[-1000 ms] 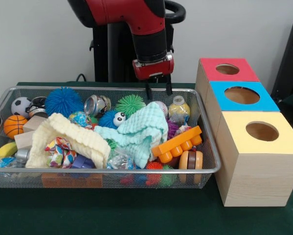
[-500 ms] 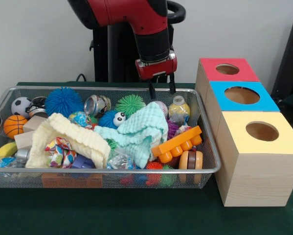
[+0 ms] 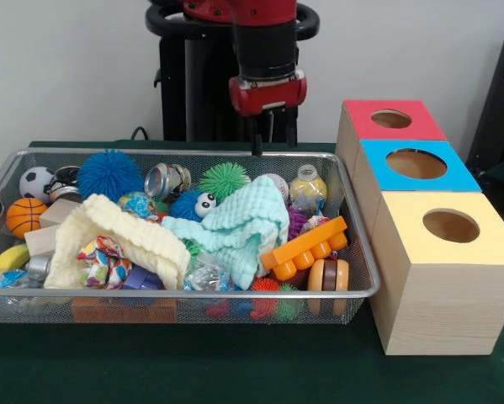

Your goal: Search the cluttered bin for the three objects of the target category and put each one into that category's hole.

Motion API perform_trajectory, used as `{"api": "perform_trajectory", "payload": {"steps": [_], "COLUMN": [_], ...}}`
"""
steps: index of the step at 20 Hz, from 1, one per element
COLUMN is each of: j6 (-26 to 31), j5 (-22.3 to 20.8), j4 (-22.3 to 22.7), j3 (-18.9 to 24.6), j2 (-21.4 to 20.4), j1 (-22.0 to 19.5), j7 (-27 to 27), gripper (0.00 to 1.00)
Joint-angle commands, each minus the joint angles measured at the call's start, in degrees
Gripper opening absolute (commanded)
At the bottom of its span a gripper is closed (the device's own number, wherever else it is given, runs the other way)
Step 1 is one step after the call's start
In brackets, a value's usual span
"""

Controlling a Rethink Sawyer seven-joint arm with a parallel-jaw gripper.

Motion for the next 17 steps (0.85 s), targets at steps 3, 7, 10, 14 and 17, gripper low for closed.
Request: {"api": "perform_trajectory", "payload": {"steps": [3,7,10,14,17], "j6": [7.12,7.12,7.19,4.5,3.65], "j5": [-7.68,-8.74,-8.9,-9.7,-10.49], "j4": [-7.84,-8.51,-8.47,-7.81,-8.26], "j3": [1.71,4.17,4.15,3.74,3.67], "j2": [-10.4,-8.92,-8.31,-5.89,-3.74], "j1": [4.68,3.44,3.85,3.98,3.68], "j7": [-10.57,-11.3,-9.95,-7.02,-6.47], "gripper": [1.0,1.0,1.0,1.0,1.0]}}
